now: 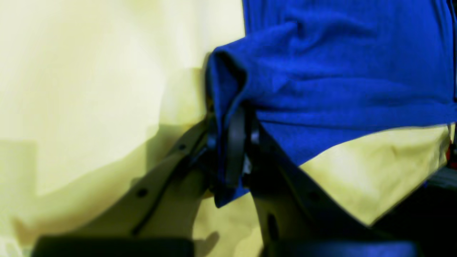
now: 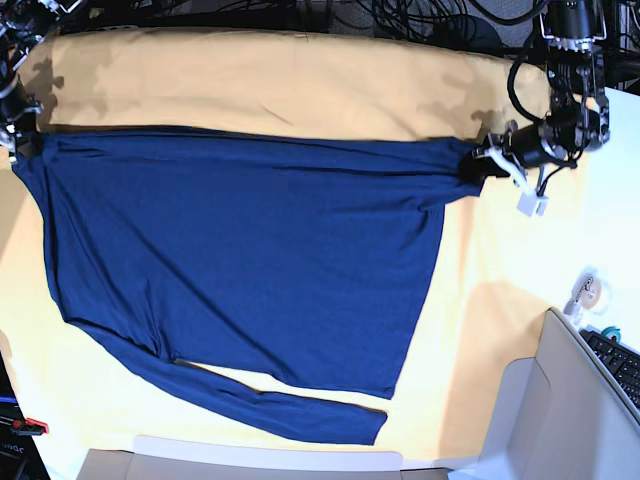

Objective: Fold the T-shirt properly
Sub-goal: 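Drag the shirt further with both grippers, unfolding the sleeve, then lower the shoulder edge onto the table and open both grippers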

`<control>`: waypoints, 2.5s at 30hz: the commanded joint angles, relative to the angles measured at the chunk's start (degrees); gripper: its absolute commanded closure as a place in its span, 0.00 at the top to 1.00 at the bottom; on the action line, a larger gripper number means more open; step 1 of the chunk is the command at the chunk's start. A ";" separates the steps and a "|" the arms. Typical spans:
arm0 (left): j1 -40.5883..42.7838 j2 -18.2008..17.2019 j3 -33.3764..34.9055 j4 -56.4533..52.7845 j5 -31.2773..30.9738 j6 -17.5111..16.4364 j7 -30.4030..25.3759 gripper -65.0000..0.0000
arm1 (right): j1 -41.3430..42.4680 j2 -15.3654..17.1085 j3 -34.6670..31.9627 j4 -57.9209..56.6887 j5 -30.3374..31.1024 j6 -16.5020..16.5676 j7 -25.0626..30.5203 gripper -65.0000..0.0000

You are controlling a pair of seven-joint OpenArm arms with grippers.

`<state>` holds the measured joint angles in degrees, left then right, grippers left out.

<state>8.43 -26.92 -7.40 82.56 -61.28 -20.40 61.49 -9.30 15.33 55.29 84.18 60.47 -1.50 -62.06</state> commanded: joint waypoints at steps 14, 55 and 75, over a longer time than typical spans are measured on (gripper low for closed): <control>16.59 -1.08 -6.36 15.77 0.48 0.40 -0.44 0.00 | -10.08 3.79 5.68 0.96 2.61 0.40 1.80 0.00; 10.26 7.27 -14.27 28.51 0.92 -5.57 18.51 0.01 | -9.12 -1.75 5.24 1.05 2.70 0.40 1.80 0.00; 9.90 7.27 -12.87 28.42 6.29 -5.40 18.20 0.24 | -9.21 -5.00 5.06 0.79 2.52 0.22 1.80 0.19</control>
<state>18.63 -18.90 -19.77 110.24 -54.35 -25.76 79.50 -18.11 10.09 60.25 84.58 63.90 -0.62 -59.44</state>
